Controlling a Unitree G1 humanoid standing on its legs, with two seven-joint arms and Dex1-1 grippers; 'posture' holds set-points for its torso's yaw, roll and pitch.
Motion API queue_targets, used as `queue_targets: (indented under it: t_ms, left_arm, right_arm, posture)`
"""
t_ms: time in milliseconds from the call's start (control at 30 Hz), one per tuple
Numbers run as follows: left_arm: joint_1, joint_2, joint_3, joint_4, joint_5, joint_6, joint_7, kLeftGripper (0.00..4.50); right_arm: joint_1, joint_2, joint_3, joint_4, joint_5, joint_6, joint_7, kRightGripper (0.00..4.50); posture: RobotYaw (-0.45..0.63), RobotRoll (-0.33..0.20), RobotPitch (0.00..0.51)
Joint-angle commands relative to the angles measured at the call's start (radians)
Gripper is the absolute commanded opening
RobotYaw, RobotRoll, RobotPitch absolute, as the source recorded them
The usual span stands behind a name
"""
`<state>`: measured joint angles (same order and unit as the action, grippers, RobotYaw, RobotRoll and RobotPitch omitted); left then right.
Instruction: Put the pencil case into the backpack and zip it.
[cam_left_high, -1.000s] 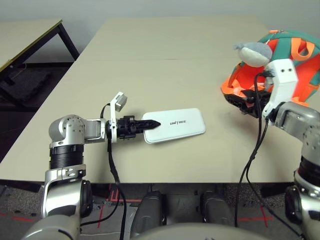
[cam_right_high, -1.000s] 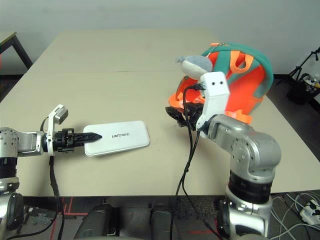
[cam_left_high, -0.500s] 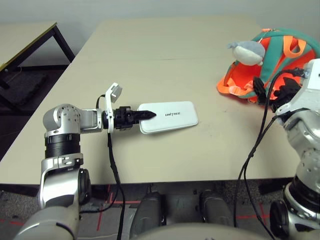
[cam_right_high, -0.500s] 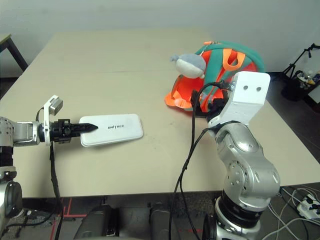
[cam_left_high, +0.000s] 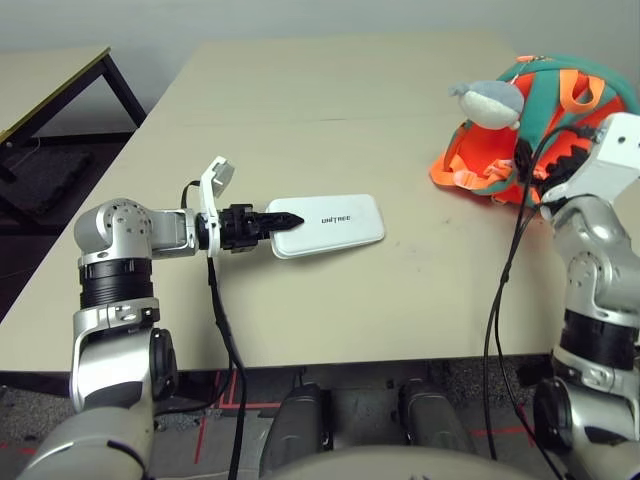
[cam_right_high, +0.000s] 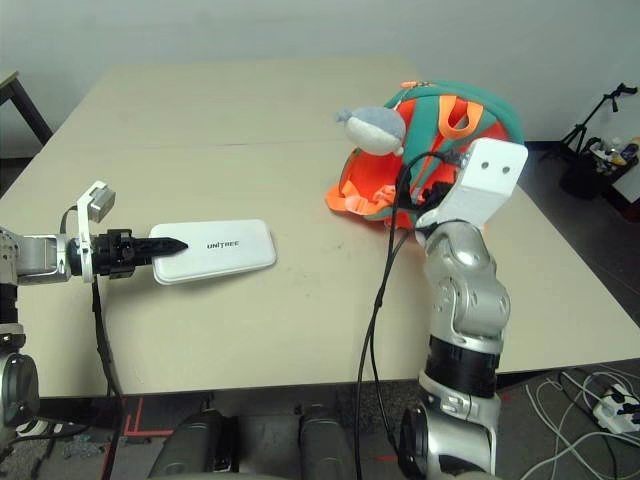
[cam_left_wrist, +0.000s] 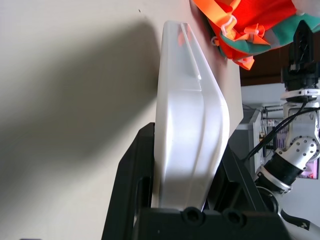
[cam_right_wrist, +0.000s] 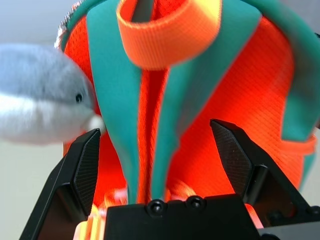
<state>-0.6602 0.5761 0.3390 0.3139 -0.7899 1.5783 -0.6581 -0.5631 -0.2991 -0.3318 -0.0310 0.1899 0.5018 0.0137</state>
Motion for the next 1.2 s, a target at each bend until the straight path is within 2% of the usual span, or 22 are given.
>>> queue_targets:
  t_ms: [33, 233, 333, 667, 733, 833, 967, 1133, 1200]
  left_arm:
    - [0.007, 0.009, 0.02, -0.011, 0.017, 0.004, 0.026, 1.41]
    - [0.007, 0.002, 0.032, -0.017, 0.013, 0.01, 0.039, 1.41]
    - [0.013, -0.003, 0.04, -0.024, 0.011, 0.013, 0.046, 1.41]
    - [0.02, -0.031, 0.051, -0.028, 0.011, 0.004, 0.064, 1.41]
    - [0.021, -0.037, 0.052, -0.029, 0.011, 0.002, 0.066, 1.41]
    - [0.02, -0.04, 0.051, -0.028, 0.011, -0.003, 0.068, 1.41]
    - [0.016, -0.041, 0.05, -0.022, 0.011, -0.01, 0.068, 1.41]
    - [0.023, -0.034, 0.029, -0.007, 0.016, -0.031, 0.054, 1.41]
    - [0.022, -0.032, 0.02, 0.001, 0.018, -0.04, 0.049, 1.41]
  right_arm:
    - [-0.037, -0.008, 0.017, 0.09, -0.015, -0.055, 0.005, 4.5]
    - [-0.061, -0.015, 0.031, 0.159, -0.021, -0.077, 0.013, 4.5]
    - [-0.056, -0.011, 0.035, 0.157, -0.015, -0.061, 0.012, 3.96]
    - [-0.064, -0.033, 0.043, 0.157, -0.003, -0.039, 0.031, 0.7]
    - [-0.064, -0.041, 0.046, 0.141, 0.006, -0.026, 0.047, 0.29]
    - [-0.056, -0.059, 0.047, 0.079, 0.029, 0.015, 0.082, 0.24]
    - [-0.031, -0.11, 0.031, -0.089, 0.115, 0.194, 0.146, 0.24]
    - [-0.036, -0.252, -0.046, -0.35, 0.36, 0.652, 0.244, 0.24]
    - [-0.05, -0.297, -0.072, -0.401, 0.427, 0.778, 0.269, 0.24]
  posture:
    - [0.02, 0.0, 0.017]
    - [0.03, 0.0, 0.02]
    - [0.03, 0.0, 0.02]
    - [0.03, 0.0, 0.017]
    - [0.03, 0.0, 0.014]
    - [0.03, 0.0, 0.013]
    - [0.02, 0.0, 0.023]
    - [-0.03, 0.0, 0.041]
    - [-0.03, 0.0, 0.043]
